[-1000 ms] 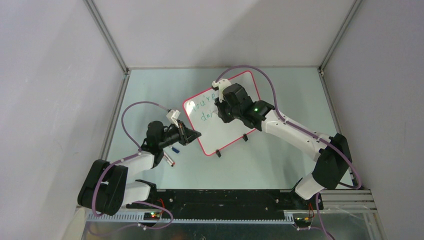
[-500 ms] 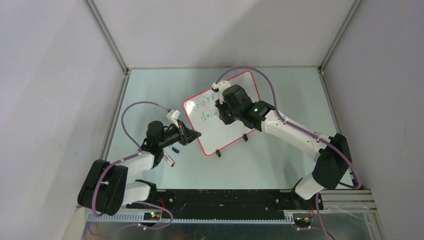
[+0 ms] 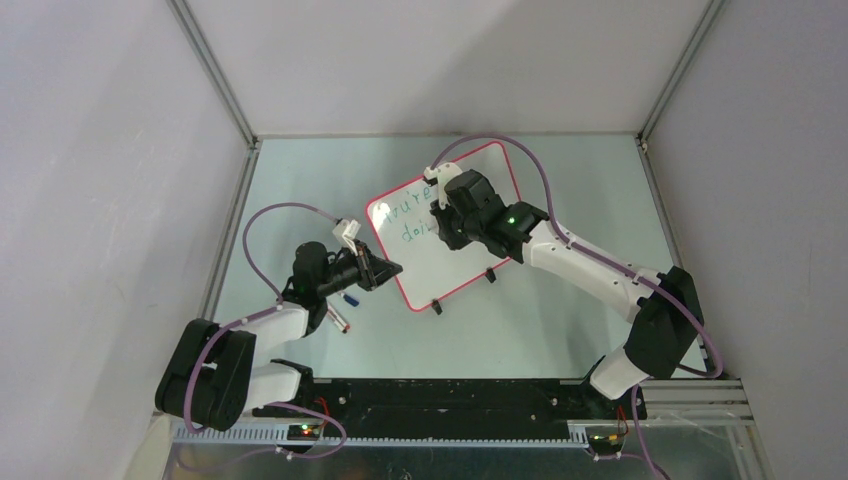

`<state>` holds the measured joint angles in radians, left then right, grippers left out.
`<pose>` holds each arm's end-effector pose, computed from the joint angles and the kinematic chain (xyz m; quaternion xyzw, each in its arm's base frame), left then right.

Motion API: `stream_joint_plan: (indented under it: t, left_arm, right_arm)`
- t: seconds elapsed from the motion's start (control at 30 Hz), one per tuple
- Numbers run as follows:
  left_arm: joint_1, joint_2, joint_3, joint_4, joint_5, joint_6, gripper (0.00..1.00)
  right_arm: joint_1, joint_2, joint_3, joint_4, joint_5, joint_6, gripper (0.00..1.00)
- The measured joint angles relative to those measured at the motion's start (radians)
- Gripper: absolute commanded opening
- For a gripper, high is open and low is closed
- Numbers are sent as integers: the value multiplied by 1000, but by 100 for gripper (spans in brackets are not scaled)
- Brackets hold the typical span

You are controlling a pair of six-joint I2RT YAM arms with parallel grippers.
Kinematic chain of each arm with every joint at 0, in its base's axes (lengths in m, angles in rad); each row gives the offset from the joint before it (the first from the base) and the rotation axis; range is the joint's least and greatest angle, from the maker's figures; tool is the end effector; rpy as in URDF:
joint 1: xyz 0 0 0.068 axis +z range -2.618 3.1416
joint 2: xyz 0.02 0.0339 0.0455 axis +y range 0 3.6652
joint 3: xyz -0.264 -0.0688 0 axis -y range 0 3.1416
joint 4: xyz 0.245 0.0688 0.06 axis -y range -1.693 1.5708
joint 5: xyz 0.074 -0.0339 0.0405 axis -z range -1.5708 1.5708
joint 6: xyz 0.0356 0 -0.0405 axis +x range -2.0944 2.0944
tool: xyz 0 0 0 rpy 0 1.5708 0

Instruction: Write a sentence on the whiteboard

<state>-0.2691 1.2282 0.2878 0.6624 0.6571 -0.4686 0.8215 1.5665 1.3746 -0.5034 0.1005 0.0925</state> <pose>0.2087 -0.0801 0.1716 0.1181 0.7712 -0.4458 0.4389 0.2443 0.2574 0.3196 -0.3026 0.8527 0.1460 0.4000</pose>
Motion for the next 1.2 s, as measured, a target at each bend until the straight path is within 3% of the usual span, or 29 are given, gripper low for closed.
stream_joint_plan:
  t: [1.2]
  left_arm:
    - [0,0,0,0,-3,0,7]
  right_arm:
    - [-3,32,64,-21,-3,-17,0]
